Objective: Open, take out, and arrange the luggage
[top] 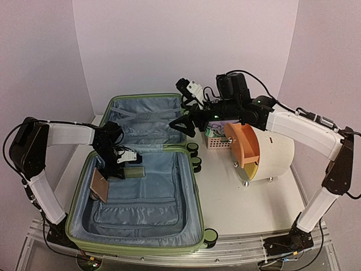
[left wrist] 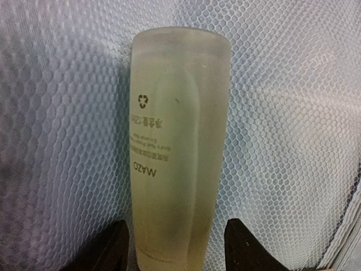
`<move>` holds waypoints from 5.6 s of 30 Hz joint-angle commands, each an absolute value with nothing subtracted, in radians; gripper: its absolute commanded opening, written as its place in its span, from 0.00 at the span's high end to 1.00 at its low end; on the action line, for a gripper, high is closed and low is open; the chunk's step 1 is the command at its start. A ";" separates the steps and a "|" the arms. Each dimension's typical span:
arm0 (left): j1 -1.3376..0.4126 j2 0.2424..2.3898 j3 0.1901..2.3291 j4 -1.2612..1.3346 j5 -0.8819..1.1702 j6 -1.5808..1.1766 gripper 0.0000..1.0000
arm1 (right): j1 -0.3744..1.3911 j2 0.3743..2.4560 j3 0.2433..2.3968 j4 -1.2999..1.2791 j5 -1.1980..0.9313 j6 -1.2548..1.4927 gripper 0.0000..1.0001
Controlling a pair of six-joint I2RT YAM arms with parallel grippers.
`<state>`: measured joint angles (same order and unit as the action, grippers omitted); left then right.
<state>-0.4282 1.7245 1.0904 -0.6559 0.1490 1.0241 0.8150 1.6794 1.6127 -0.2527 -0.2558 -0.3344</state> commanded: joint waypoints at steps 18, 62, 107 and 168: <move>-0.482 1.752 1.120 -0.691 0.292 0.954 1.00 | 0.822 1.644 1.586 -0.093 -0.190 -0.109 0.02; -0.466 1.558 1.560 -0.325 1.020 0.105 1.00 | 0.869 1.867 1.549 0.471 0.092 0.606 0.12; -0.464 1.461 1.360 -0.370 0.862 0.278 0.00 | 0.659 1.711 2.047 -0.756 0.776 0.092 1.00; -0.465 1.452 1.287 -0.349 0.827 0.369 0.00 | 0.494 1.902 2.133 -1.274 0.260 0.123 0.93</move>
